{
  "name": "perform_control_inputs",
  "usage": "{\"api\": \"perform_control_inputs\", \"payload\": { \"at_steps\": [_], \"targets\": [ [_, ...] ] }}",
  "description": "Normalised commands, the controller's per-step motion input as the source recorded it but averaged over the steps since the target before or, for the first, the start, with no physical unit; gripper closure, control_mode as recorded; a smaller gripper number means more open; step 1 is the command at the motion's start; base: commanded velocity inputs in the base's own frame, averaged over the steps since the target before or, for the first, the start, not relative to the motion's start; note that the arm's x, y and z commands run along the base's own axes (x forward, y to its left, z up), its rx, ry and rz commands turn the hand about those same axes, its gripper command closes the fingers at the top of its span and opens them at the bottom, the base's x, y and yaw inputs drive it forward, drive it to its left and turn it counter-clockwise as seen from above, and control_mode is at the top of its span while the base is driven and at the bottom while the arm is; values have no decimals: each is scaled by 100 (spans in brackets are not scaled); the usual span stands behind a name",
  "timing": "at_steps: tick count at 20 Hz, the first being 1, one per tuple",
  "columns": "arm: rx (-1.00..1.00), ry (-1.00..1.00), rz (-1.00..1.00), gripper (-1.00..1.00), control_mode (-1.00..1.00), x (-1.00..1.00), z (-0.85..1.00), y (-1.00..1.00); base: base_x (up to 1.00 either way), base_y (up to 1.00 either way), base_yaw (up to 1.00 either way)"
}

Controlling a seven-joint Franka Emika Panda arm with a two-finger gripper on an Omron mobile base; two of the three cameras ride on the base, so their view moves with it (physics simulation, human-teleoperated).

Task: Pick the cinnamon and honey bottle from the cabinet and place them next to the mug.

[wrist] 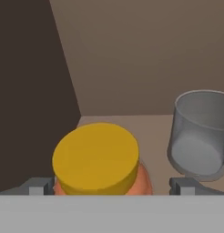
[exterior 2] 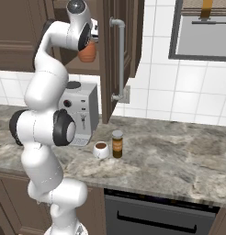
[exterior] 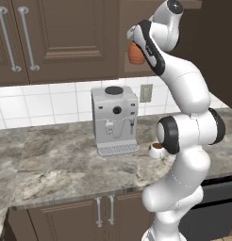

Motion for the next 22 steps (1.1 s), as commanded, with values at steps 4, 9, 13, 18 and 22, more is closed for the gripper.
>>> {"api": "perform_control_inputs", "payload": {
  "at_steps": [4,9,13,18,22],
  "targets": [
    [0,0,0,-100,-100,23,0,0,0,0,0],
    [0,0,0,-100,-100,11,0,0,0,0,0],
    [0,0,2,-100,-100,0,0,0,0,0,0],
    [0,-4,2,-100,-100,0,0,6,0,0,0],
    [0,-9,1,-100,-100,0,-3,8,0,0,0]
  ]
}}
